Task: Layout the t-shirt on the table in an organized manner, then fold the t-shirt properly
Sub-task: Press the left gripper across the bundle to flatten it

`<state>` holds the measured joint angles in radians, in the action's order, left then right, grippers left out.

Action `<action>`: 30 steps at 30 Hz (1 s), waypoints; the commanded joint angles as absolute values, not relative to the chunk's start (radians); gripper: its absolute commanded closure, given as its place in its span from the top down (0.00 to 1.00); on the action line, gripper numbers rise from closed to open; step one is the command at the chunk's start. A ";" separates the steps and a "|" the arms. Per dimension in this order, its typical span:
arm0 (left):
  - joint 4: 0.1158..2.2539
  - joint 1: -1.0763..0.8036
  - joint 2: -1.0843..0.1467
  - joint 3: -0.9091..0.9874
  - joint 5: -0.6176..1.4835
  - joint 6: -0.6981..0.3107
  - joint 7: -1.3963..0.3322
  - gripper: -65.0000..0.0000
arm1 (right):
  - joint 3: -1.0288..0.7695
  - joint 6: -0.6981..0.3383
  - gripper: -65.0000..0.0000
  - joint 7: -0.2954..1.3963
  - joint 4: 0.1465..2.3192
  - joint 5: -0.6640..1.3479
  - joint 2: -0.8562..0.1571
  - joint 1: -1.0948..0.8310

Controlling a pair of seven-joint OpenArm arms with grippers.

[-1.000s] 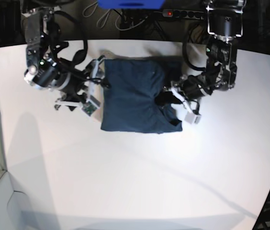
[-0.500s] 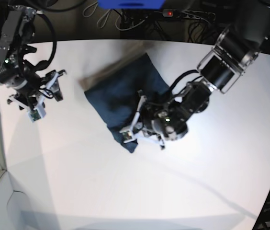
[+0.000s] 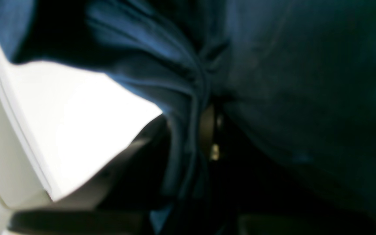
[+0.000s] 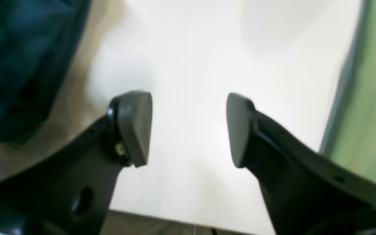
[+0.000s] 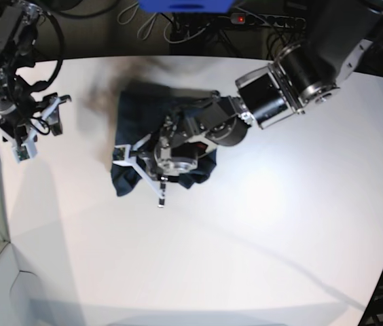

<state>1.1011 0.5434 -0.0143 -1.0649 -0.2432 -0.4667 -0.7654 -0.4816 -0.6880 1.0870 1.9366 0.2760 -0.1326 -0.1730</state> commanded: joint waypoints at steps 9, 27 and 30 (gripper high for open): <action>1.106 0.558 -0.015 -1.064 -0.236 -0.473 -0.776 0.34 | -0.479 -0.698 0.57 1.063 1.952 0.295 -0.140 -0.162; 1.477 0.565 -0.050 -0.742 -0.427 -0.483 -0.785 0.56 | -0.466 -0.698 0.57 1.063 1.963 0.295 -0.077 -0.153; 1.549 0.538 -0.097 -0.664 -0.420 -0.483 -0.851 0.56 | -0.415 -0.698 0.57 1.063 2.000 0.295 -0.067 -0.154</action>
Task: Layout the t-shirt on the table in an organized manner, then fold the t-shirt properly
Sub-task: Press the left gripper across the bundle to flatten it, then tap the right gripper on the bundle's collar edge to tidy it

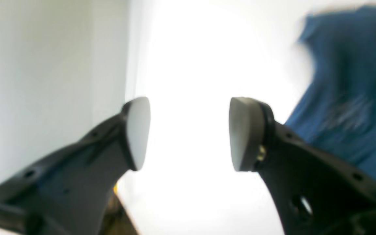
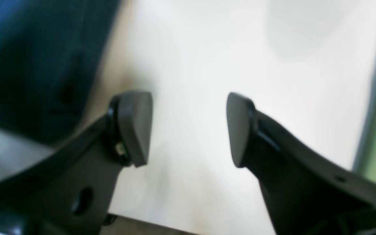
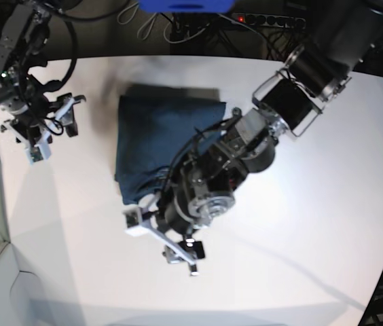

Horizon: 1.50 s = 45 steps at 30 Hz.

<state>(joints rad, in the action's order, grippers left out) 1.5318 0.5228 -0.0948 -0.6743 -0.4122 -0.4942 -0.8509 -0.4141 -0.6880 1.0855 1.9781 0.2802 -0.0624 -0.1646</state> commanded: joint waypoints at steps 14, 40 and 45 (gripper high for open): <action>1.794 0.133 -0.249 -0.108 -0.418 -0.483 -0.871 0.00 | -0.081 -0.698 0.13 1.055 2.009 0.295 0.042 -0.153; 1.977 -0.239 -0.297 0.421 -0.418 -0.547 -0.871 0.03 | -0.045 -0.698 0.00 0.871 1.705 0.295 -0.038 -0.211; 1.977 -0.272 -0.255 0.579 -0.417 -0.698 -0.871 0.03 | -0.044 -0.698 0.00 0.877 1.894 0.295 -0.050 -0.248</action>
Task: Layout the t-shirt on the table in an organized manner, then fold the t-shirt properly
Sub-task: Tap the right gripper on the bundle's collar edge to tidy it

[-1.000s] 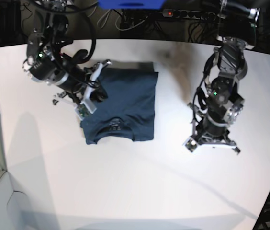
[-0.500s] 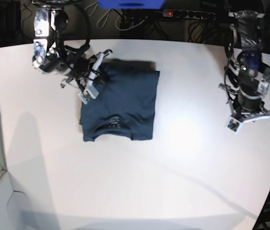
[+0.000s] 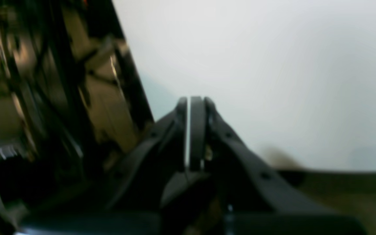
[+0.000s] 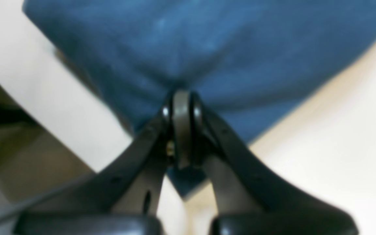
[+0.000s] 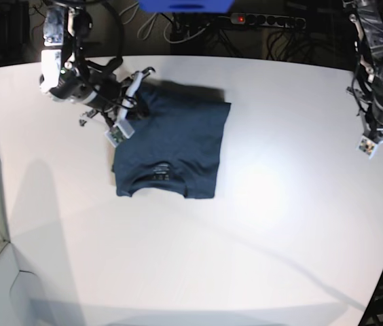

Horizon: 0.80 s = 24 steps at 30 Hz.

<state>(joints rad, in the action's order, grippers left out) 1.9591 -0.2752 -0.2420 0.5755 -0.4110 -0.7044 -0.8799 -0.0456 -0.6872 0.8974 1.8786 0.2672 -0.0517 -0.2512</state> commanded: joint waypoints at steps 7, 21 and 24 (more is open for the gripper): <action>1.971 -0.334 -0.236 0.746 -0.417 -0.698 -0.871 0.02 | 0.038 -0.698 0.00 0.917 2.022 0.295 -0.016 -0.265; 1.968 -0.550 -0.182 0.828 -0.418 -0.698 -0.862 0.02 | 0.208 -0.698 0.00 0.906 1.805 0.295 0.004 -0.148; 1.968 -0.553 -0.180 0.837 -0.418 -0.698 -0.860 0.02 | 0.208 -0.698 0.00 0.897 1.753 0.295 0.001 -0.140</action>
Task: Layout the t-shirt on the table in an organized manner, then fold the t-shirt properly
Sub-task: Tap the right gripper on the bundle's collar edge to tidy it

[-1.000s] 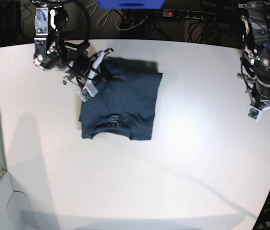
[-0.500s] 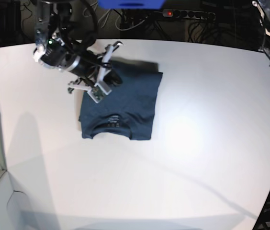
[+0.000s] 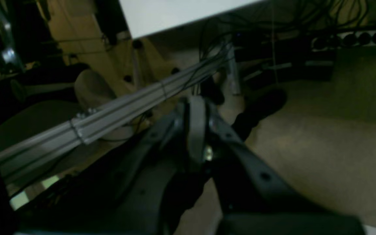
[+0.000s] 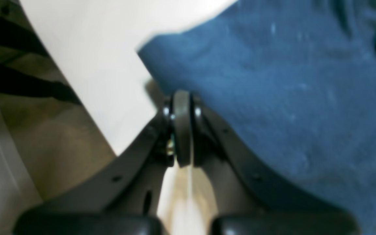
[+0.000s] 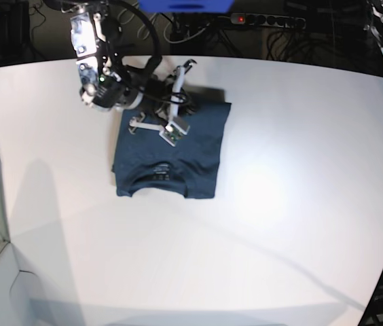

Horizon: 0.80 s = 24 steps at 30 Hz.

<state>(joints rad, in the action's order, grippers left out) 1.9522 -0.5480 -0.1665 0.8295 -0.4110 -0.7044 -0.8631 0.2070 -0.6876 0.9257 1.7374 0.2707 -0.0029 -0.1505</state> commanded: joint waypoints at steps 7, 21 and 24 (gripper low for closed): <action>1.968 -0.553 -0.180 0.831 -0.418 -0.698 -0.860 0.02 | 0.206 -0.698 0.00 0.839 1.678 0.295 -0.041 -0.151; 1.968 -0.544 -0.179 0.829 -0.418 -0.698 -0.862 0.02 | 0.206 -0.698 0.00 0.835 1.679 0.295 -0.117 -0.176; 1.968 -0.544 -0.179 0.829 -0.418 -0.698 -0.862 0.02 | 0.206 -0.698 0.00 0.835 1.679 0.295 -0.120 -0.176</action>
